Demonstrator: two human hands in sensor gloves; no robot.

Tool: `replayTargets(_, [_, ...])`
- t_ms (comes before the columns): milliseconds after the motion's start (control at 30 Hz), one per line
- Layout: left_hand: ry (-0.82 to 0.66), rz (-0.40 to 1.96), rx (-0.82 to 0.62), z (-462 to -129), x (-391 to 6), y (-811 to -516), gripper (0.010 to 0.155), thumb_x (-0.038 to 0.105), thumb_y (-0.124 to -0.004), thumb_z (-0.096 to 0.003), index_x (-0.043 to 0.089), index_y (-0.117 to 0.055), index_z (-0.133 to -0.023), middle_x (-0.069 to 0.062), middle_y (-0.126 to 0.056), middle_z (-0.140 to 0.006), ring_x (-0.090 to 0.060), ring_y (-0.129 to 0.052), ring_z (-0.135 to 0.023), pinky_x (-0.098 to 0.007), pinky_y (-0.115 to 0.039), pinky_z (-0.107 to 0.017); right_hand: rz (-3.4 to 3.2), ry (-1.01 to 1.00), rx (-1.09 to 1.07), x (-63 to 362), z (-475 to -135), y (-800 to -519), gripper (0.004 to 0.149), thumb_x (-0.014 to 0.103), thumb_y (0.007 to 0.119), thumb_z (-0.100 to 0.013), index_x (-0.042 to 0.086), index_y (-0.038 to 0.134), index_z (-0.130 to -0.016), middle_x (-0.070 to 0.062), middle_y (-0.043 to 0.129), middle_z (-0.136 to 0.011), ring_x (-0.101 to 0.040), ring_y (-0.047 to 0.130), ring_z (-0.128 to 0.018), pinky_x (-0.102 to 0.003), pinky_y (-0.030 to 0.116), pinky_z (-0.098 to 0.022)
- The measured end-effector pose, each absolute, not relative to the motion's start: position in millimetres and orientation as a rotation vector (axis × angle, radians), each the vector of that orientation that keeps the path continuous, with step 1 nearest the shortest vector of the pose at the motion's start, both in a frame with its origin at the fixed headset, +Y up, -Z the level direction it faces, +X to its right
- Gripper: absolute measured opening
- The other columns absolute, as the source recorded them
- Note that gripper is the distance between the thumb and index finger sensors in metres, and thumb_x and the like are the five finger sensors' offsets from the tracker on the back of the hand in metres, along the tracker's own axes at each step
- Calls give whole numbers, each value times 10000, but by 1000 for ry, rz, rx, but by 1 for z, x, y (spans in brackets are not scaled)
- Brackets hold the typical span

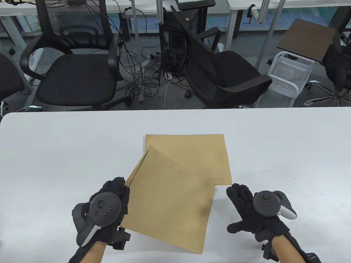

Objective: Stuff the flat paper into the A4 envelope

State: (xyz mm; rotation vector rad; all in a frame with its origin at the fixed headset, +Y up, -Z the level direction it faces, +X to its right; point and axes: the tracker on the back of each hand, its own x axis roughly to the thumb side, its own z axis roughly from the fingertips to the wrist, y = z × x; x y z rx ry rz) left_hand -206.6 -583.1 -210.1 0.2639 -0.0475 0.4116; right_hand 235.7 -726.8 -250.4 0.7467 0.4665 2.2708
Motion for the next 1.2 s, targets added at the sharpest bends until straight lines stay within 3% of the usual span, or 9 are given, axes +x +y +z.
replayTargets(100, [-61, 447, 329, -215, -208, -559, 438, 303, -710, -509, 129, -703, -911, -132, -837, -784, -286, -982, -569, -524, -784, -497, 2208, 164, 772, 227, -257, -686, 1143, 527, 836, -460, 229, -93, -1055, -289, -69, -1131, -617, -27, -1007, -839, 116, -596])
replayTargets(233, [-172, 486, 374, -216, -198, -517, 435, 310, -713, -501, 167, -714, -912, -105, -842, -802, -278, -982, -605, -524, -782, -524, 2119, -152, 827, 204, -266, -627, 1137, 510, 846, -454, 225, -69, -1066, -324, 83, -1163, -645, 229, -1045, -795, 387, -634])
replayTargets(500, [-456, 499, 179, -206, -169, -479, 429, 309, -742, -497, 223, -760, -916, -92, -873, -860, -325, -967, -687, -561, -749, -570, 1901, -145, 968, 145, -277, -551, 1094, 465, 850, -470, 205, 14, -1125, -310, 179, -1191, -620, 376, -1067, -805, 366, -633])
replayTargets(600, [-480, 490, 165, -206, -164, -482, 429, 309, -748, -494, 224, -767, -914, -100, -888, -857, -320, -985, -666, -552, -764, -555, 1784, -21, 989, 130, -278, -551, 915, 326, 851, -504, 163, 256, -1179, -256, 495, -1169, -521, 714, -968, -746, 512, -626])
replayTargets(633, [-491, 487, 165, -207, -163, -483, 428, 311, -749, -492, 224, -772, -910, -101, -907, -842, -319, -992, -659, -549, -771, -550, 1751, 11, 977, 125, -278, -555, 725, 275, 811, -538, 91, 474, -1153, -219, 707, -1060, -445, 861, -842, -698, 588, -608])
replayTargets(700, [-499, 496, 158, -209, -164, -487, 430, 317, -753, -492, 221, -773, -910, -98, -919, -827, -310, -1002, -639, -543, -779, -541, 1714, 11, 950, 120, -277, -561, 532, 208, 763, -560, 83, 658, -1067, -200, 836, -934, -409, 932, -718, -651, 647, -575])
replayTargets(800, [-495, 538, 192, -210, -170, -495, 464, 331, -769, -487, 223, -764, -938, -106, -923, -833, -317, -1006, -644, -545, -781, -538, 1745, -119, 882, 123, -277, -570, 503, 196, 756, -549, 61, 700, -1031, -183, 884, -868, -374, 974, -637, -597, 698, -545])
replayTargets(967, [-472, 544, 188, -215, -197, -517, 786, 445, -892, -377, 205, -608, -1070, -105, -856, -936, -325, -968, -740, -553, -758, -586, 1703, -147, 806, 139, -278, -579, 497, 200, 748, -553, 66, 702, -1030, -176, 885, -865, -368, 973, -633, -596, 691, -552])
replayTargets(1200, [-474, 820, 214, -228, -202, -550, 493, 282, -848, -445, 219, -770, -927, -52, -956, -772, -260, -1027, -610, -512, -798, -558, 1683, -108, 775, 154, -279, -586, 496, 203, 750, -555, 78, 706, -1032, -170, 888, -873, -372, 969, -650, -604, 685, -558])
